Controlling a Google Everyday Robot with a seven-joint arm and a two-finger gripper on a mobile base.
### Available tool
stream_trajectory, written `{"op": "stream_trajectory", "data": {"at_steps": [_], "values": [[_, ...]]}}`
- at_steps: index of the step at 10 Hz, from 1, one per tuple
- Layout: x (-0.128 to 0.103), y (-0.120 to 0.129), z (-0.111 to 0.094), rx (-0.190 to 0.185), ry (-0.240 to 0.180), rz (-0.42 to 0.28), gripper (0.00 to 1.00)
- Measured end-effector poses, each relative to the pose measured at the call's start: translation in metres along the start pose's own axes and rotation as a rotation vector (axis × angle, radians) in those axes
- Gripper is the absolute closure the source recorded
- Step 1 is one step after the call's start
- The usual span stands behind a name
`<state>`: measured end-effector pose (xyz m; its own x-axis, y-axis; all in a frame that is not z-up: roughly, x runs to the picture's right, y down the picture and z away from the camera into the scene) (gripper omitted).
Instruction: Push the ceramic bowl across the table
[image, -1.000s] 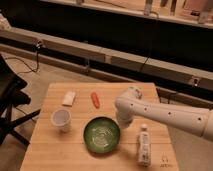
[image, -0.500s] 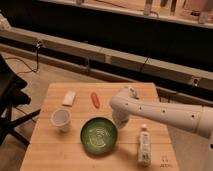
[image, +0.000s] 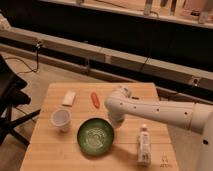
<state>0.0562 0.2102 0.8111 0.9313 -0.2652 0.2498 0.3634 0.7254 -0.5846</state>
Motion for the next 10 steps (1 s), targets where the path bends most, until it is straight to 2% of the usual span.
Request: {"op": "stream_trajectory", "data": {"at_steps": [4, 6, 10], "values": [[-0.013, -0.003, 0.001, -0.003, 0.007, -0.027, 0.81], [-0.006, -0.006, 0.000, -0.006, 0.007, -0.029, 0.81], [-0.016, -0.007, 0.002, -0.011, 0.010, -0.054, 0.81]]}}
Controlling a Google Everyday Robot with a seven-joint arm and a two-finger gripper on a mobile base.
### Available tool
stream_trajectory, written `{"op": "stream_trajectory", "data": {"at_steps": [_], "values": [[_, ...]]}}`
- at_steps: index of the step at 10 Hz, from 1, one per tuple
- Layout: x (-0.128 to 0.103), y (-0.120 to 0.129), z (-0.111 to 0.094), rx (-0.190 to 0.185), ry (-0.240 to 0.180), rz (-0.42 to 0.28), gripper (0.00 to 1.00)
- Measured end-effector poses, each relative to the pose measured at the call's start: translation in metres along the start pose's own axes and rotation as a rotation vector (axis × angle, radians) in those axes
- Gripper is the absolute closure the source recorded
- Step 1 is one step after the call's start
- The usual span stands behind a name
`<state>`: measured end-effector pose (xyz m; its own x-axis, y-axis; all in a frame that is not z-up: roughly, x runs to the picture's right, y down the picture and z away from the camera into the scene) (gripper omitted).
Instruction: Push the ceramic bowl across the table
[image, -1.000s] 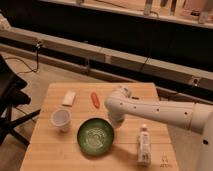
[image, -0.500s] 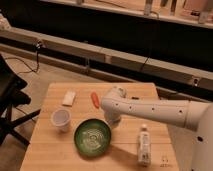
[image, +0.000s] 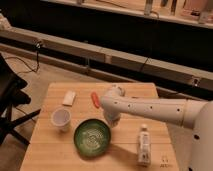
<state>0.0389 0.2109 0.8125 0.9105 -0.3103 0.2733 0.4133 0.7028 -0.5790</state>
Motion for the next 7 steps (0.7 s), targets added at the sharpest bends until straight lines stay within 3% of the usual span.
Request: {"op": "stream_trajectory", "data": {"at_steps": [7], "values": [[-0.0032, -0.0079, 0.0020, -0.007, 0.001, -0.027, 0.81]]}}
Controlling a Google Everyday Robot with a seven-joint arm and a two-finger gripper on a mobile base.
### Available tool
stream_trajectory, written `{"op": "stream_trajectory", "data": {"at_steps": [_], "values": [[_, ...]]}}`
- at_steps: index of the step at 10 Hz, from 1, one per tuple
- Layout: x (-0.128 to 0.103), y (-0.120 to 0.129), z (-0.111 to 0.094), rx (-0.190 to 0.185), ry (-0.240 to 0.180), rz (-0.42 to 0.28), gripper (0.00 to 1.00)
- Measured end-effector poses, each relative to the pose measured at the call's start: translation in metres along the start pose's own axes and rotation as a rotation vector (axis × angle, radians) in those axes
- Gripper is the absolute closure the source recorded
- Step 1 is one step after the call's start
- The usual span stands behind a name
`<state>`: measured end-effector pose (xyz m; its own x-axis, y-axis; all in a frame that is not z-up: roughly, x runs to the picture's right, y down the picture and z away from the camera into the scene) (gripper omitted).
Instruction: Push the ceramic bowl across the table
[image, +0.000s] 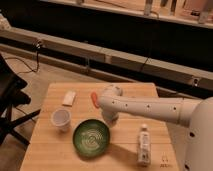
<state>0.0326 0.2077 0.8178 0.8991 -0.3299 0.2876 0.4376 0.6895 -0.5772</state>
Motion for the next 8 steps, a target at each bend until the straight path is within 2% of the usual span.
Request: {"op": "stream_trajectory", "data": {"at_steps": [3, 8], "values": [[-0.0075, -0.0016, 0.0017, -0.002, -0.002, -0.017, 0.81], [-0.0055, -0.0058, 0.0025, -0.004, -0.001, -0.030, 0.81]]}}
